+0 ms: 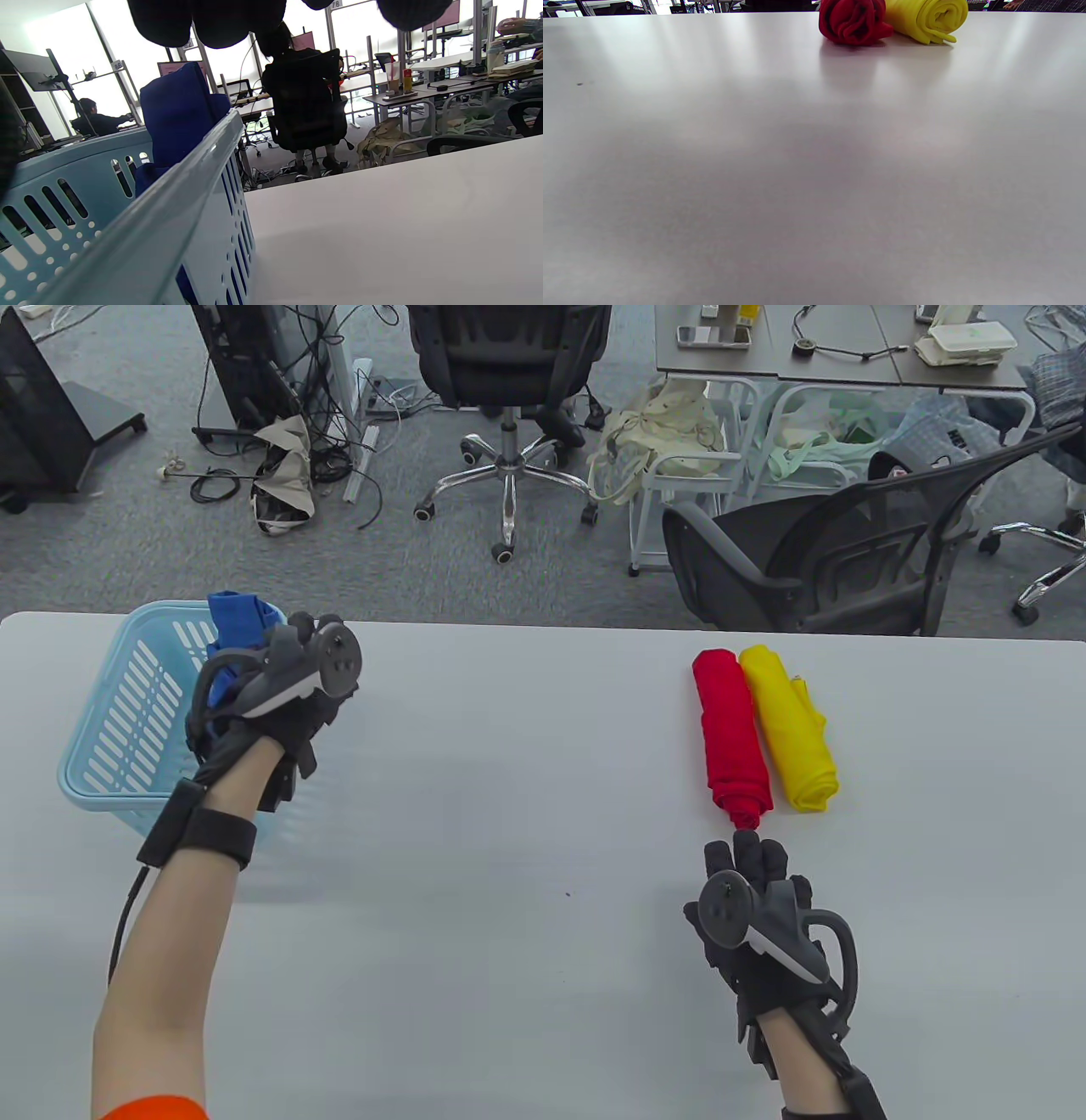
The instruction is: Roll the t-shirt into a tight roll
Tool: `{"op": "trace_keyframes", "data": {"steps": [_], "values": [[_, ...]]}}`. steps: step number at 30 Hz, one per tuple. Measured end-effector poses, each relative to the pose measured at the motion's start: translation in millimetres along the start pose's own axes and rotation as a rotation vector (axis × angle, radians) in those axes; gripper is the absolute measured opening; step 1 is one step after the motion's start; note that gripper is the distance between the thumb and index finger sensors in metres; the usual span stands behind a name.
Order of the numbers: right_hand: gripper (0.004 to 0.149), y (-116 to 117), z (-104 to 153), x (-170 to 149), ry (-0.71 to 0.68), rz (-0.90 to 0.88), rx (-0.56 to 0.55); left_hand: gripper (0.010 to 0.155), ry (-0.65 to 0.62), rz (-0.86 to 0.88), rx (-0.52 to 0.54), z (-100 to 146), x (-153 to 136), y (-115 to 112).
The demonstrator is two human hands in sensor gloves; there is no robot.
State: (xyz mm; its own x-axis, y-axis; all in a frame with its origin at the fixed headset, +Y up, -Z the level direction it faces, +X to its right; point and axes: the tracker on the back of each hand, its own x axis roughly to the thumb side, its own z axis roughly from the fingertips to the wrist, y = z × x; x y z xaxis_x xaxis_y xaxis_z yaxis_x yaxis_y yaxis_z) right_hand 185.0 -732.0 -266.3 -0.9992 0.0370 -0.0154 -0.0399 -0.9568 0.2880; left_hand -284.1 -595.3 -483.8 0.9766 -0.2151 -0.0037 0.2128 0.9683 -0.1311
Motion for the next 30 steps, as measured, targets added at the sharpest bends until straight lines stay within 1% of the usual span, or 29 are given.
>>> {"op": "trace_keyframes", "data": {"steps": [4, 7, 9, 12, 15, 17, 20, 22, 23, 25, 27, 28, 30], "values": [[0.075, 1, -1, 0, -0.004, -0.002, 0.011, 0.070, 0.133, 0.004, -0.009, -30, -31, 8], [0.075, 0, -1, 1, -0.008, -0.004, 0.015, 0.070, 0.193, 0.031, -0.042, -47, -44, 6], [0.075, 0, -2, 0, -0.009, -0.007, 0.014, 0.071, 0.237, 0.001, -0.066, -59, -52, 2], [0.075, 0, -1, -1, -0.012, -0.019, 0.013, 0.076, 0.267, -0.018, -0.096, -69, -58, -8], [0.074, 0, -2, -2, -0.013, -0.028, 0.018, 0.084, 0.276, -0.005, -0.127, -73, -62, -17], [0.074, 0, -3, -2, -0.019, -0.032, 0.025, 0.086, 0.274, 0.005, -0.149, -75, -63, -18], [0.074, -1, -3, -1, -0.023, -0.034, 0.029, 0.086, 0.270, -0.024, -0.138, -77, -64, -20], [0.074, 0, -3, -2, -0.022, -0.038, 0.028, 0.083, 0.268, -0.054, -0.142, -77, -63, -23], [0.074, 0, -3, -2, -0.022, -0.040, 0.029, 0.079, 0.276, -0.069, -0.138, -77, -62, -26], [0.074, 0, -3, -2, -0.022, -0.040, 0.030, 0.066, 0.281, -0.079, -0.125, -78, -62, -29], [0.074, 0, -3, -2, -0.024, -0.042, 0.031, 0.053, 0.288, -0.088, -0.088, -77, -61, -29], [0.073, 0, -3, -2, -0.026, -0.047, 0.033, 0.049, 0.281, -0.097, -0.065, -77, -61, -29], [0.073, 0, -4, -3, -0.028, -0.054, 0.033, 0.047, 0.263, -0.091, -0.069, -75, -61, -28]]}}
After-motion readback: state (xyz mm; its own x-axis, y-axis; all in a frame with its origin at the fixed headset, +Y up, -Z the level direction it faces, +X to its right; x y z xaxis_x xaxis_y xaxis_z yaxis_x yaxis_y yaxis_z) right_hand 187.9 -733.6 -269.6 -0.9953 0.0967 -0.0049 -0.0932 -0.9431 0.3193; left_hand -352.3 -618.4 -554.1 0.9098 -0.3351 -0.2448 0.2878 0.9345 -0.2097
